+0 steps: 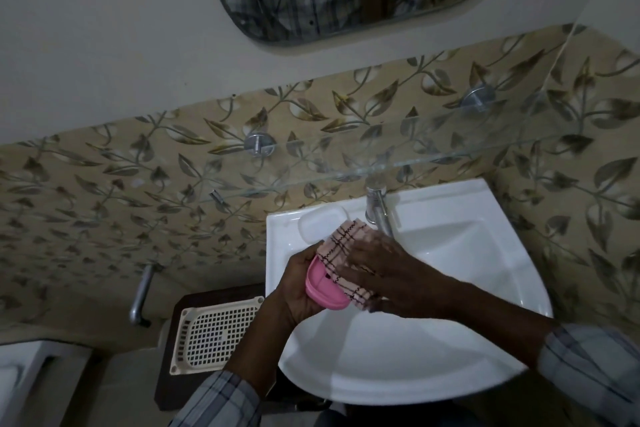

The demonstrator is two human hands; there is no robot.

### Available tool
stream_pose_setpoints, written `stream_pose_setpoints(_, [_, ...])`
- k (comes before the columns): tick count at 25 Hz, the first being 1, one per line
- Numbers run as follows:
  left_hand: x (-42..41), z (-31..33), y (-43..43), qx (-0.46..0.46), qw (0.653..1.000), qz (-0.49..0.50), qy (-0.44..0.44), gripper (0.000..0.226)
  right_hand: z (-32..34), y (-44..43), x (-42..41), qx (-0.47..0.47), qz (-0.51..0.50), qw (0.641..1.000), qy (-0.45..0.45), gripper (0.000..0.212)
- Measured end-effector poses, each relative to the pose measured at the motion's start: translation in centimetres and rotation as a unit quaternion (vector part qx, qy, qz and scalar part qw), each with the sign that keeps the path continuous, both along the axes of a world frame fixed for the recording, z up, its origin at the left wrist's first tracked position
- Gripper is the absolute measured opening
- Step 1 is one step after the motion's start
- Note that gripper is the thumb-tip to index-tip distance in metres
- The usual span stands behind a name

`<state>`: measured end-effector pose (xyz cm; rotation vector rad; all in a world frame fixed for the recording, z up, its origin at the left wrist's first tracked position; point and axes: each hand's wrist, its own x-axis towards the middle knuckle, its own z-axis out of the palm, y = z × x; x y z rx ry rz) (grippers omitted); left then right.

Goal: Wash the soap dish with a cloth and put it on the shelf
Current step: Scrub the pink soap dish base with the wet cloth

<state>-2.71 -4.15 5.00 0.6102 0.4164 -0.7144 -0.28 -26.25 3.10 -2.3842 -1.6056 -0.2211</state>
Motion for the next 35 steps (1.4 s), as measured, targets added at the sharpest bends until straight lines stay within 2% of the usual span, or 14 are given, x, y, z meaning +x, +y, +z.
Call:
stream_pose_setpoints(6, [0.9,0.7,0.6,0.021,0.996,-0.083,0.0,0.05,1.4,0.1,2.5,0.106,0.068,0.988,-0.088,0.023])
stream_pose_setpoints(9, [1.3,0.8,0.8,0.057,0.994,-0.094,0.011,0.056,0.0,0.8,1.9,0.087,0.01,0.988,-0.127,0.023])
stream_pose_setpoints(14, [1.6,0.9,1.9,0.064,0.989,-0.13,0.033,0.06,0.4,0.2,2.9,0.019,0.041,0.98,-0.195,0.031])
stream_pose_setpoints(17, [1.8,1.2,1.1,0.101,0.989,-0.103,0.03,0.055,0.2,1.4,1.3,-0.003,-0.086,0.978,-0.192,0.029])
stream_pose_setpoints(19, [2.0,0.4,0.0,0.156,0.987,-0.04,0.011,0.052,-0.5,4.0,-0.8,0.07,-0.195,0.975,-0.075,0.028])
stream_pose_setpoints(21, [2.4,-0.2,-0.5,0.191,0.981,0.014,0.019,0.05,-0.5,6.3,-2.8,0.156,-0.209,0.964,0.061,0.024])
stream_pose_setpoints(25, [3.2,0.7,0.7,0.187,0.98,-0.063,0.042,0.047,-0.1,3.6,-0.3,0.049,-0.077,0.99,-0.107,0.022])
stream_pose_setpoints(27, [3.4,1.1,0.6,0.179,0.981,-0.058,0.043,0.048,0.7,2.5,0.7,0.018,-0.125,0.984,-0.126,0.028])
stream_pose_setpoints(29, [3.3,1.0,-0.4,0.19,0.981,0.011,0.035,0.051,0.7,4.0,-0.5,0.055,-0.182,0.981,-0.027,0.029])
stream_pose_setpoints(30, [3.0,0.5,-1.1,0.206,0.976,0.055,0.04,0.052,0.7,5.6,-2.0,0.1,-0.222,0.966,0.082,0.022])
stream_pose_setpoints(31, [2.7,0.0,-1.8,0.225,0.969,0.091,0.036,0.052,1.3,7.2,-3.1,0.177,-0.274,0.912,0.25,0.015])
stream_pose_setpoints(33, [1.9,-0.8,-2.4,0.244,0.962,0.121,0.013,0.054,1.9,8.5,-3.2,0.315,-0.362,0.706,0.522,0.021])
stream_pose_setpoints(34, [1.8,-0.7,-2.3,0.238,0.963,0.128,0.012,0.055,2.3,8.3,-3.2,0.319,-0.359,0.69,0.542,0.02])
stream_pose_setpoints(35, [1.8,-0.4,-1.9,0.229,0.965,0.124,0.017,0.056,2.2,7.8,-3.1,0.285,-0.33,0.764,0.476,0.018])
